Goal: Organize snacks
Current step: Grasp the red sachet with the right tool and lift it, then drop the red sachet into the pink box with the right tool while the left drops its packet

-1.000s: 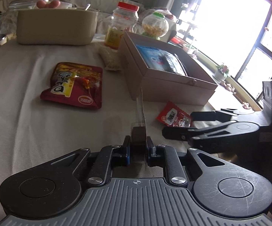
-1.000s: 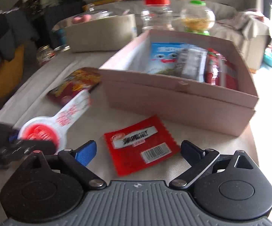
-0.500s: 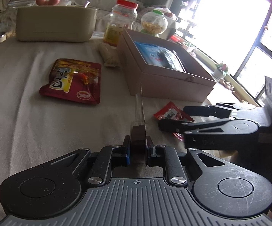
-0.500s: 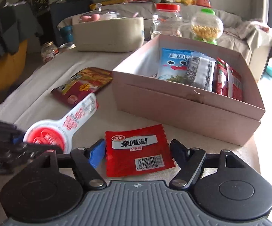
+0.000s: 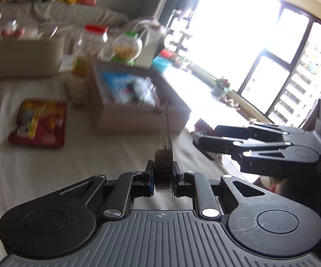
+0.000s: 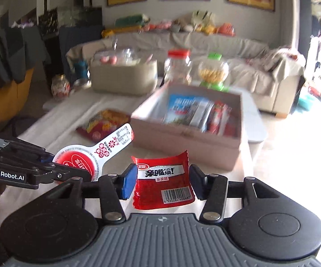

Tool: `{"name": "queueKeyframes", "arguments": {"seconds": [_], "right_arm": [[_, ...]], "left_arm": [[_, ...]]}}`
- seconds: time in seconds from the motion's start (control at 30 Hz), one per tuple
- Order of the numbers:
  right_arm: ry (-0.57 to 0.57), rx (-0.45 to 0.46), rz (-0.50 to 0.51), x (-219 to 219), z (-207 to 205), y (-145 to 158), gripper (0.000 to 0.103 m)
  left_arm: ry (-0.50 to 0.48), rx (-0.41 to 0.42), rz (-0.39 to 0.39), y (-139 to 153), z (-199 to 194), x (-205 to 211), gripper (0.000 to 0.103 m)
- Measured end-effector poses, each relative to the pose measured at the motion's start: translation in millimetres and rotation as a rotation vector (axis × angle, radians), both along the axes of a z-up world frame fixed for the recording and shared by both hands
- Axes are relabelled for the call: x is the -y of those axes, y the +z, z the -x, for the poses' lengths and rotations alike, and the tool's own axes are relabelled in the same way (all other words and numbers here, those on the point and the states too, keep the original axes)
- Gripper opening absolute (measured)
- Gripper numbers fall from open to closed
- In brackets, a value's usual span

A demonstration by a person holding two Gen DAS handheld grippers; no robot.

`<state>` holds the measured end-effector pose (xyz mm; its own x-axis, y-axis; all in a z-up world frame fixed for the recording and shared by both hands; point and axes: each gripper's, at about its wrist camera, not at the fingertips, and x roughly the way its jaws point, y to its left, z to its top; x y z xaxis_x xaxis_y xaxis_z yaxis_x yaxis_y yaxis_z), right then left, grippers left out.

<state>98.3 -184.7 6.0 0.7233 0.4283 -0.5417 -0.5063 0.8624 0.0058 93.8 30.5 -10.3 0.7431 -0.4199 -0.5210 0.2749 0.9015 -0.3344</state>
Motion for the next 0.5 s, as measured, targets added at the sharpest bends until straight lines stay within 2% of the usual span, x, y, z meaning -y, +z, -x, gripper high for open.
{"name": "queueKeyframes", "arguments": {"seconds": [0.17,0.27,0.33,0.4,0.5], "right_arm": [[-0.053,0.093,-0.009,13,4,26,0.051],[-0.072,0.118,-0.016,17,3,32,0.051],[-0.083,0.119,-0.016,19,2,30,0.051],[-0.095,0.108,-0.015,22,-1,27,0.051],[-0.113,0.092,-0.010,26,-6,23,0.051]], "left_arm": [[0.007,0.160,-0.021,55,-46,11,0.019],[0.064,0.188,0.052,77,-99,8,0.019],[0.098,0.134,0.110,74,-140,2,0.020],[0.147,0.048,0.130,58,-176,-4,0.022],[0.208,-0.020,0.138,26,-201,-19,0.022]]}}
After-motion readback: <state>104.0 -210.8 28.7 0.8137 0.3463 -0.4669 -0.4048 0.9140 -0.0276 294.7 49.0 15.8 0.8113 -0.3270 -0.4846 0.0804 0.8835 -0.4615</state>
